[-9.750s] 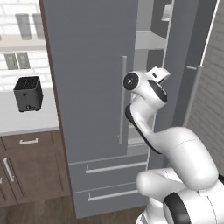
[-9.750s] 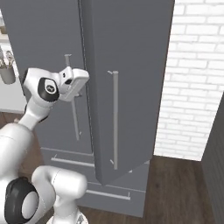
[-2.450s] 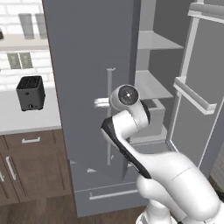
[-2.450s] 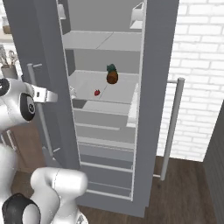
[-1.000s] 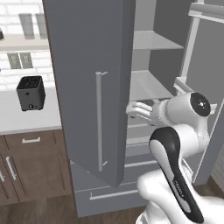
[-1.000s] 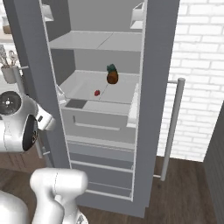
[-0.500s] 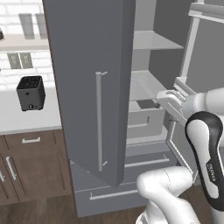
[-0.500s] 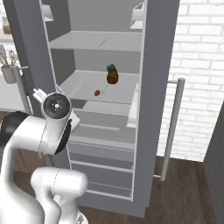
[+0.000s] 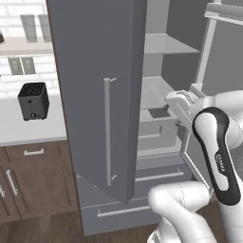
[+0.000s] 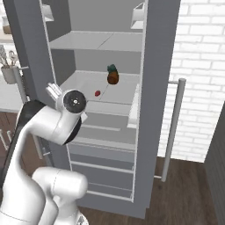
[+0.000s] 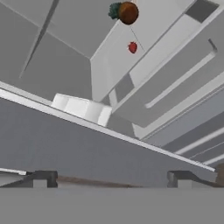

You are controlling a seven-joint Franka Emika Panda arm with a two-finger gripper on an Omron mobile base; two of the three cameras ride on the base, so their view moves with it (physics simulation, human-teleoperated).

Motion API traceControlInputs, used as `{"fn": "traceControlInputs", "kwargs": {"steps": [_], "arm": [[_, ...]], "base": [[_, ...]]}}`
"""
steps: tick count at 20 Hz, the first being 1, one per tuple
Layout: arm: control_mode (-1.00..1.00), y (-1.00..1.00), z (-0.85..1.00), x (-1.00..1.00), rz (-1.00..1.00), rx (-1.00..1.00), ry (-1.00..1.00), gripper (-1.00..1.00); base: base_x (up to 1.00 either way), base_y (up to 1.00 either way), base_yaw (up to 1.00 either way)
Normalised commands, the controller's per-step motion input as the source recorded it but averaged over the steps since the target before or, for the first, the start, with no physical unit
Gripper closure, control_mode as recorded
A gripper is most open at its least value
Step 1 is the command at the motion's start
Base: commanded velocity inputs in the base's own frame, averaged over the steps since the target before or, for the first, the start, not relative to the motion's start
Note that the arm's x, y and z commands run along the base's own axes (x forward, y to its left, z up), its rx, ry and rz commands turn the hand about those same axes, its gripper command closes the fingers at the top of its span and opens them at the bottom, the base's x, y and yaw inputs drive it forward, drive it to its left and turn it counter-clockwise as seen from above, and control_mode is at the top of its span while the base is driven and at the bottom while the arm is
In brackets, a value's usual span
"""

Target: Take the strawberry from the fridge and place it on top of the pancake, located on the dining counter.

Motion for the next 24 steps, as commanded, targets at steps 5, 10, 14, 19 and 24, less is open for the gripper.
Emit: {"fn": "traceControlInputs", "kwargs": {"steps": [5,10,14,19,24], "arm": [[-1.00,0.00,-0.06,0.81,0.05,0.06,0.15,-1.00],[-1.00,0.00,-0.12,0.86,0.06,0.08,0.14,-1.00],[-1.00,0.00,-0.12,0.82,0.07,0.10,0.11,-1.00],[-1.00,0.02,-0.16,0.79,0.08,0.07,0.10,-1.00],[-1.00,0.09,-0.18,0.72,0.05,0.11,0.01,-1.00]], "base": [[0.00,0.00,0.00],[0.00,0.00,0.00],[0.00,0.00,0.00],[0.00,0.00,0.00],[0.00,0.00,0.00]]}}
